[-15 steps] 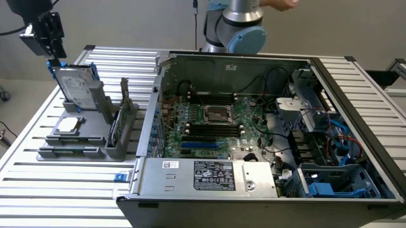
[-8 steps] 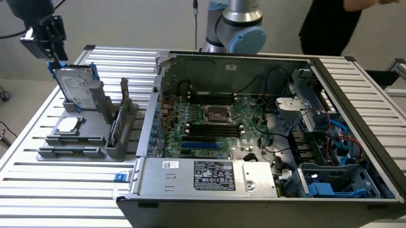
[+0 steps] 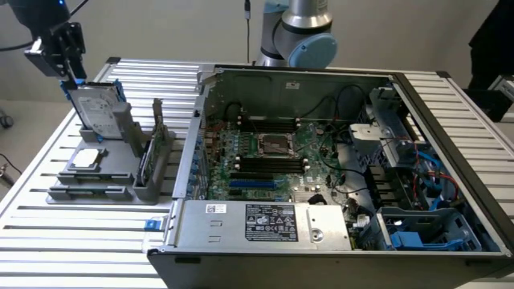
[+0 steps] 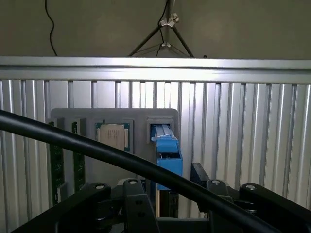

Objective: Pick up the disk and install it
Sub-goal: 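Pick up the disk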

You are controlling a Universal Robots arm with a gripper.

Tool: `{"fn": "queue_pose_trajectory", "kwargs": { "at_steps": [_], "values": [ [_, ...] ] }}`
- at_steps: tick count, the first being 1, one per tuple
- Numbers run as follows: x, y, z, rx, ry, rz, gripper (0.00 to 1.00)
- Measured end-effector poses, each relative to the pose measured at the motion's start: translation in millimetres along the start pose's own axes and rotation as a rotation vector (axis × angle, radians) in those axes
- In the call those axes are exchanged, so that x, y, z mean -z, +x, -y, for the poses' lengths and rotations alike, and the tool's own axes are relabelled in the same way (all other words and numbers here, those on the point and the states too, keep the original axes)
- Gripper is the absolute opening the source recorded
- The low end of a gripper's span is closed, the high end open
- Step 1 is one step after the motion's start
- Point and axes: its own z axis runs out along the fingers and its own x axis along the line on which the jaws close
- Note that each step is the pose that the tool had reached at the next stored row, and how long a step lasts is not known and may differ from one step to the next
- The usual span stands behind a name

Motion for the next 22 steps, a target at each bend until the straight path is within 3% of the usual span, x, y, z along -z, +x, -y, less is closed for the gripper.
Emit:
{"fn": "queue_pose_trajectory", "kwargs": {
  "at_steps": [8, 18, 22],
  "values": [
    [-8.7, 0.0, 0.2, -0.018, -0.0066, 0.0003, 0.48],
    [-19.9, -0.1, 0.4, -0.018, -0.0221, 0.0002, 0.48],
    [-23.0, -0.2, 0.5, -0.018, -0.0231, 0.0003, 0.48]
  ]
}}
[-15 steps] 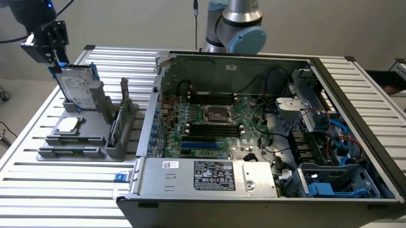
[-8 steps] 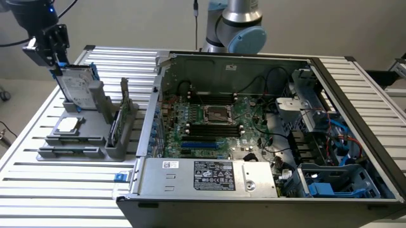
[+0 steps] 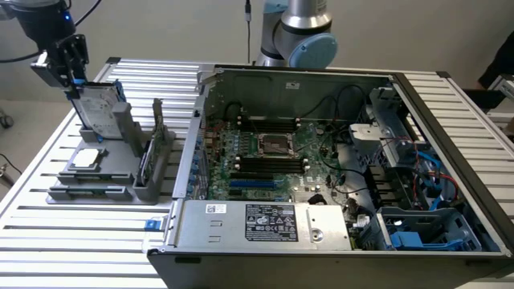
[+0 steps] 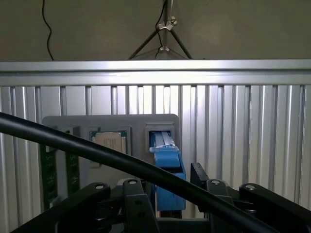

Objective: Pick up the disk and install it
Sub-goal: 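Pick up the disk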

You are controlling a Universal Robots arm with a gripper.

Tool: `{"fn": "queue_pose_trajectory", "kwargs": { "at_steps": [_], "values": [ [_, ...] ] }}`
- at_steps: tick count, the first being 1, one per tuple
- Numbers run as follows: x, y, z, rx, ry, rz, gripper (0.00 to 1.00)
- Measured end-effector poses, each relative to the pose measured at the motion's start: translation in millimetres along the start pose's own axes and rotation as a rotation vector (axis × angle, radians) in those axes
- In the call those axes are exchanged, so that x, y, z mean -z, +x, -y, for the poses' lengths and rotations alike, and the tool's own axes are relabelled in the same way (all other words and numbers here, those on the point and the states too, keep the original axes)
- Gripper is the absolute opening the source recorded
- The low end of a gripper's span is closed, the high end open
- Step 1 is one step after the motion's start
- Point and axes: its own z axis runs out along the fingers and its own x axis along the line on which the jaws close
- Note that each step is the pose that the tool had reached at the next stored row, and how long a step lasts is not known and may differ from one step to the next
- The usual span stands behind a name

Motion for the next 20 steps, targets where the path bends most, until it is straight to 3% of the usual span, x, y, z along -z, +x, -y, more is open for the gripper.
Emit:
{"fn": "queue_pose_trajectory", "kwargs": {
  "at_steps": [10, 20],
  "values": [
    [-4.5, -0.2, 0.3, 0.002, 0.0001, -0.0001, 0.48],
    [-8.5, -0.3, 0.4, 0.007, 0.0041, -0.0002, 0.48]
  ]
}}
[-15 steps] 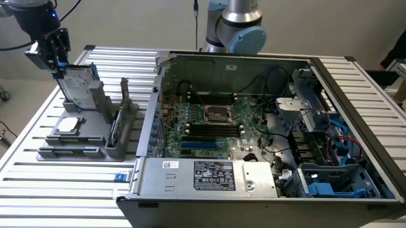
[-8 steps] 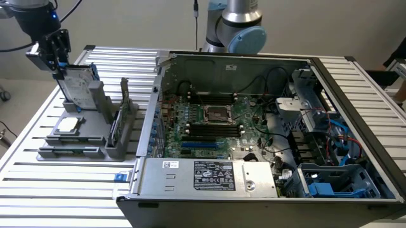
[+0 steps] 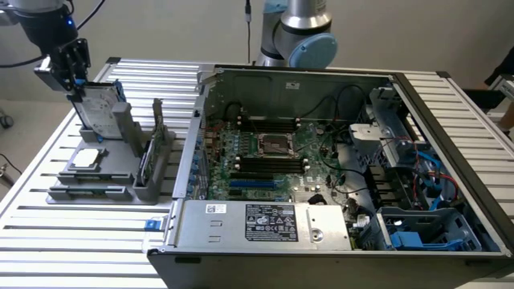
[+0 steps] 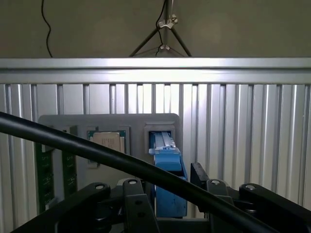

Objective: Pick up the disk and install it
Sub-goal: 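Pick up the disk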

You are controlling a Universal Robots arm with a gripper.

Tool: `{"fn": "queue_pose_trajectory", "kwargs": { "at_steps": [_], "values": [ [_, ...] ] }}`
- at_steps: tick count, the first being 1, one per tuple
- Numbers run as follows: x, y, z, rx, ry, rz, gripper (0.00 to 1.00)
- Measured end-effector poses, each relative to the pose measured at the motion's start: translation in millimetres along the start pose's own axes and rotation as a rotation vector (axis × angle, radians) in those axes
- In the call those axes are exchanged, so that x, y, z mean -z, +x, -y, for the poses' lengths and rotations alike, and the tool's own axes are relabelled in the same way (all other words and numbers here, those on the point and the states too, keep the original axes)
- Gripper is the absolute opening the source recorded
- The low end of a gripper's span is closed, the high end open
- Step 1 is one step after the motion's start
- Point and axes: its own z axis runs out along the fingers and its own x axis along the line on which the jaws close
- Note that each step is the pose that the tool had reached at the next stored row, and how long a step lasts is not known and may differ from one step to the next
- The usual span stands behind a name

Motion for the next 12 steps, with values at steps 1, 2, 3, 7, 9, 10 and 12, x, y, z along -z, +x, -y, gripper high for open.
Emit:
{"fn": "queue_pose_trajectory", "kwargs": {
  "at_steps": [1, 2, 3, 7, 9, 10, 12],
  "values": [
    [-0.4, 0.0, 0.0, 0.001, 0.0003, 0.0000, 0.48],
    [-0.9, 0.0, 0.0, 0.001, 0.0006, 0.0000, 0.48],
    [-1.3, 0.0, 0.1, 0.002, 0.0009, -0.0001, 0.48],
    [-2.8, -0.1, 0.1, 0.004, 0.0022, -0.0001, 0.48],
    [-3.6, -0.1, 0.1, 0.004, 0.0029, -0.0001, 0.48],
    [-3.9, -0.1, 0.1, 0.005, 0.0029, -0.0002, 0.48],
    [-4.5, -0.2, 0.2, 0.005, 0.0029, -0.0002, 0.48]
  ]
}}
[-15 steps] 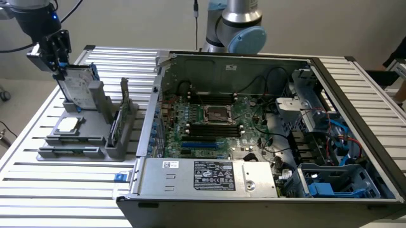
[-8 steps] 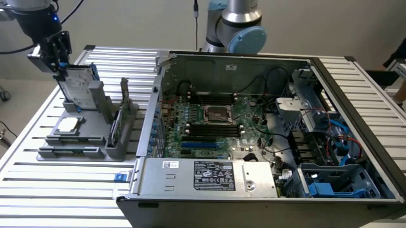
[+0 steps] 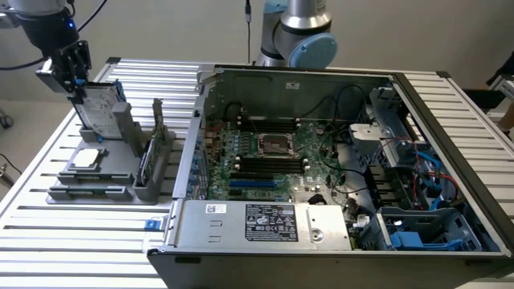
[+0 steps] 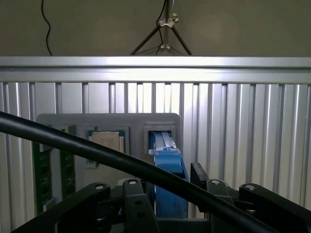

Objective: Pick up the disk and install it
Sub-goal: 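Pick up the disk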

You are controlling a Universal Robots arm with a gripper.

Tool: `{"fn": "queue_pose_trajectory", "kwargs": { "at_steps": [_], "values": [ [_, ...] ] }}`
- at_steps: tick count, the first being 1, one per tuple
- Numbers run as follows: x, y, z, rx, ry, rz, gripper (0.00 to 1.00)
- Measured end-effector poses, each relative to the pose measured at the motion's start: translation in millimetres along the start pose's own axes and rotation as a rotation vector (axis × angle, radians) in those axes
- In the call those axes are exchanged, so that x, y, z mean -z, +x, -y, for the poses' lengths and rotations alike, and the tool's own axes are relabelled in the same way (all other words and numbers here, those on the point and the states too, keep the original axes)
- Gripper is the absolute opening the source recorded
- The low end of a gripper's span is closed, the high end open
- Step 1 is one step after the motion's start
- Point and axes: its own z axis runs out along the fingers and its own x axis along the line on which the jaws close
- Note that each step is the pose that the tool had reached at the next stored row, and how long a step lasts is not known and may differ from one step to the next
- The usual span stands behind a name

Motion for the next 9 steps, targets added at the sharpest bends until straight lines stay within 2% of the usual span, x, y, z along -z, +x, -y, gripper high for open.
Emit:
{"fn": "queue_pose_trajectory", "kwargs": {
  "at_steps": [6, 9],
  "values": [
    [-0.6, -0.1, 0.0, 0.001, 0.0002, -0.0003, 0.48],
    [-1.7, -0.1, 0.1, 0.001, 0.0003, -0.0030, 0.48]
  ]
}}
